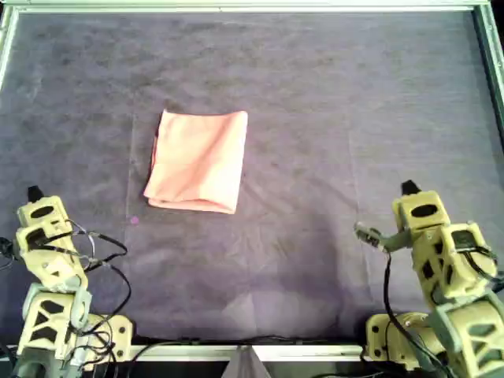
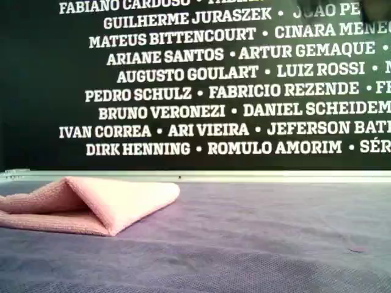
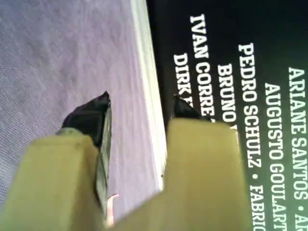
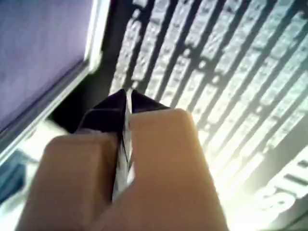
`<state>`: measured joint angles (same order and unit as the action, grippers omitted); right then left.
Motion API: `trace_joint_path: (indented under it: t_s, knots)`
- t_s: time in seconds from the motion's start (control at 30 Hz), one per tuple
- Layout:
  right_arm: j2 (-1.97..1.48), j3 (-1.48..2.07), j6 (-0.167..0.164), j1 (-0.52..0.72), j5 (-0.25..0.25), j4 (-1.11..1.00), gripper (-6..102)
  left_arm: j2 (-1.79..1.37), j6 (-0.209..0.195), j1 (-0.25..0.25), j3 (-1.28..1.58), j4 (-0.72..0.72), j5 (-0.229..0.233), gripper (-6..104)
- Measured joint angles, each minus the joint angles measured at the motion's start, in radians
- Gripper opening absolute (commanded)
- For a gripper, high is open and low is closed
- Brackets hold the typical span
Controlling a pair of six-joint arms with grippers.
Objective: Fold a cloth
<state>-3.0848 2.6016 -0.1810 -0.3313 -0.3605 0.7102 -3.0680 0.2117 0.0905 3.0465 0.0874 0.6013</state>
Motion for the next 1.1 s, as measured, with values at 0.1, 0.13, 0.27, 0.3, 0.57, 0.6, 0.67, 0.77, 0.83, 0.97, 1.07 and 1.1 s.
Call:
trace_joint_path:
  t_s: [0.1, 0.13, 0.27, 0.3, 0.57, 0.6, 0.67, 0.77, 0.83, 0.97, 1.07, 1.1]
  knots:
    - [0.0, 0.091, 0.0, 0.048, 0.005, -0.123, 1, 0.0, 0.0, 0.0, 0.0, 0.0, 0.0, 45]
    - [0.0, 0.124, 0.0, 0.054, 0.005, -0.169, 1, 0.0, 0.0, 0.002, 0.0, 0.0, 0.0, 45]
    - [0.0, 0.272, 0.0, 0.063, 0.005, -0.353, 1, 0.0, 0.0, -0.002, 0.0, 0.0, 0.0, 45]
    - [0.0, 0.311, 0.0, 0.063, 0.005, -0.402, 1, 0.0, 0.0, -0.002, 0.0, 0.0, 0.0, 45]
    - [0.0, 0.419, 0.003, 0.098, 0.005, -0.64, 1, 0.0, 0.0, -0.006, 0.0, 0.135, -0.097, 44]
    - [0.0, 0.419, 0.003, 0.109, 0.005, -0.64, 1, 0.0, 0.0, -0.006, 0.0, 0.178, -0.126, 43]
    - [0.0, 0.419, 0.017, 0.14, 0.009, -0.637, 1, -0.003, 0.0, -0.009, 0.0, 0.255, -0.198, 39]
    - [0.0, 0.419, 0.077, 0.181, 0.028, -0.618, 1, -0.005, -0.002, -0.048, 0.0, 0.342, -0.307, 26]
    - [0.0, 0.419, 0.144, 0.193, 0.077, -0.563, 1, -0.005, -0.002, -0.078, 0.0, 0.377, -0.38, 12]
    - [0.0, 0.42, 0.244, 0.235, 0.187, -0.453, 0, -0.005, -0.002, -0.114, 0.0, 0.396, -0.472, -4]
    - [0.0, 0.42, 0.262, 0.268, 0.259, -0.362, 0, -0.005, -0.002, -0.118, 0.0, 0.402, -0.503, 0]
    - [0.0, 0.42, 0.265, 0.279, 0.249, -0.328, 0, -0.005, -0.002, -0.126, 0.0, 0.405, -0.506, 0]
